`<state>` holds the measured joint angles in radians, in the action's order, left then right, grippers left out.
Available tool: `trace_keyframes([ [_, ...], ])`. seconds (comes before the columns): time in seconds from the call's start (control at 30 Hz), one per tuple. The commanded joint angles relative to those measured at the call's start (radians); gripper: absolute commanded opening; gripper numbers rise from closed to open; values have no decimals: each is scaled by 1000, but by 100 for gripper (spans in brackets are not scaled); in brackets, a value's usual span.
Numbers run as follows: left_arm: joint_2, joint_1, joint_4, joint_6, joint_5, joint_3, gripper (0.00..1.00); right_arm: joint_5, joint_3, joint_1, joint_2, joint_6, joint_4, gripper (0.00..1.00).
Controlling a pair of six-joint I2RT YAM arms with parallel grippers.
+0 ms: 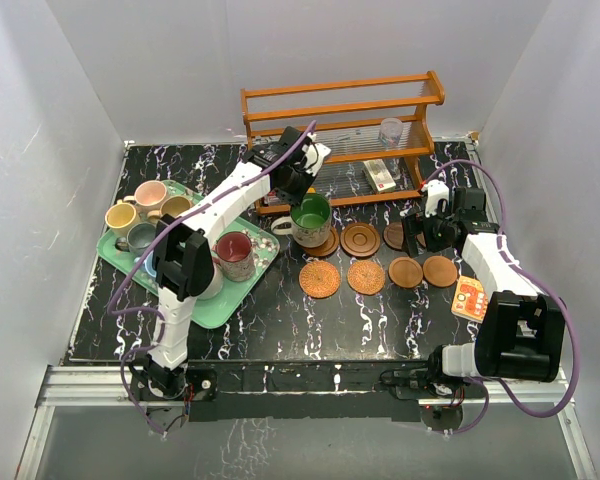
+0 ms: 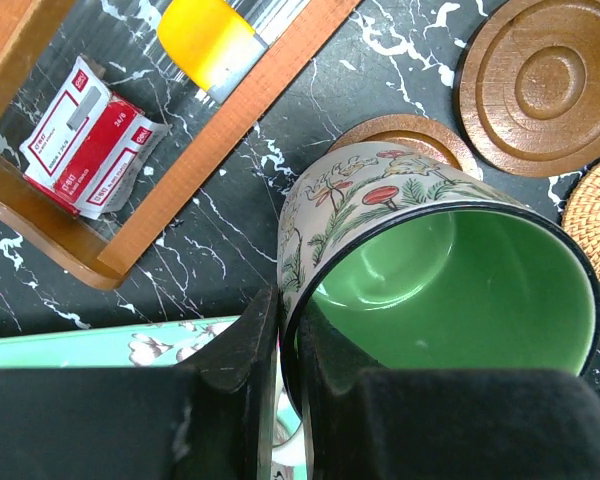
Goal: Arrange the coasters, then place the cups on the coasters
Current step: Place the cup on the coaster.
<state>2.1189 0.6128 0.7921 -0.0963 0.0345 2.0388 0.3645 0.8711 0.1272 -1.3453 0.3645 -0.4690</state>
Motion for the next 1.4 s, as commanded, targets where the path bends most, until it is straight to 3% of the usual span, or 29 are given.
trace_keyframes([
  [0.0,-55,9,-23,56,49,55,0,-3,3,7,4,0,50,97],
  [0.63,-34,34,-49,163,53,36,0,-12,0,9,-5,2,50,97],
  [1.37,13,47,-33,155,37,28,0,-10,0,8,-11,7,49,97],
])
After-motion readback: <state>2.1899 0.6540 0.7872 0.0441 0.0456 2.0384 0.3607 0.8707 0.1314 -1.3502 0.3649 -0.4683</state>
